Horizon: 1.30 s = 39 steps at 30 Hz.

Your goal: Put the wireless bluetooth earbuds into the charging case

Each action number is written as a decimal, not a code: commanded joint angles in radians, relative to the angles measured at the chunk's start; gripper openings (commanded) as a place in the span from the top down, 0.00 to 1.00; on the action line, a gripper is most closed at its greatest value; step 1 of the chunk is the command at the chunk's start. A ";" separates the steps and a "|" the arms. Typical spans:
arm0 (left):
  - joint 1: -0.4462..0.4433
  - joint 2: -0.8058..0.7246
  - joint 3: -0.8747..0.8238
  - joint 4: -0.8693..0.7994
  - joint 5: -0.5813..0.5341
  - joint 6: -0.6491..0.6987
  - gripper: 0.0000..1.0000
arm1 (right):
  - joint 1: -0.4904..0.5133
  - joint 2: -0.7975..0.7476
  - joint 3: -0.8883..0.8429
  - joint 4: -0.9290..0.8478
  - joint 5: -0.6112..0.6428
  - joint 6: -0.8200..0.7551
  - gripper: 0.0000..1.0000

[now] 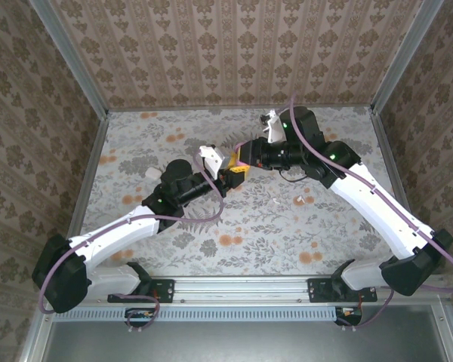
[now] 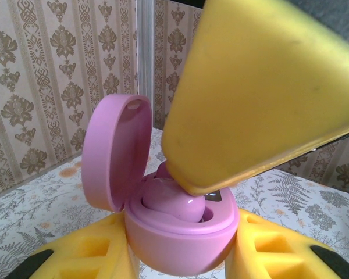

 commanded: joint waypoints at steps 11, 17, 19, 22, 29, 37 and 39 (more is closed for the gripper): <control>-0.006 -0.005 0.037 0.042 0.011 0.007 0.64 | -0.071 -0.141 -0.075 0.101 0.065 -0.008 0.71; -0.005 -0.003 0.043 0.040 0.015 0.006 0.64 | -0.082 -0.171 -0.105 0.128 0.061 -0.016 0.70; -0.006 -0.002 0.044 0.038 0.016 0.005 0.64 | -0.083 -0.177 -0.121 0.149 0.059 -0.016 0.70; -0.006 -0.004 0.044 0.039 0.016 0.005 0.64 | -0.083 -0.170 -0.127 0.168 0.038 -0.008 0.69; -0.006 -0.004 0.053 0.036 0.013 0.012 0.64 | -0.082 -0.137 -0.134 0.198 -0.033 0.029 0.70; -0.006 0.002 0.063 0.029 0.016 0.015 0.64 | -0.082 -0.129 -0.139 0.204 -0.067 0.032 0.70; -0.006 0.004 0.065 0.029 0.016 0.013 0.64 | -0.082 -0.125 -0.139 0.204 -0.077 0.035 0.70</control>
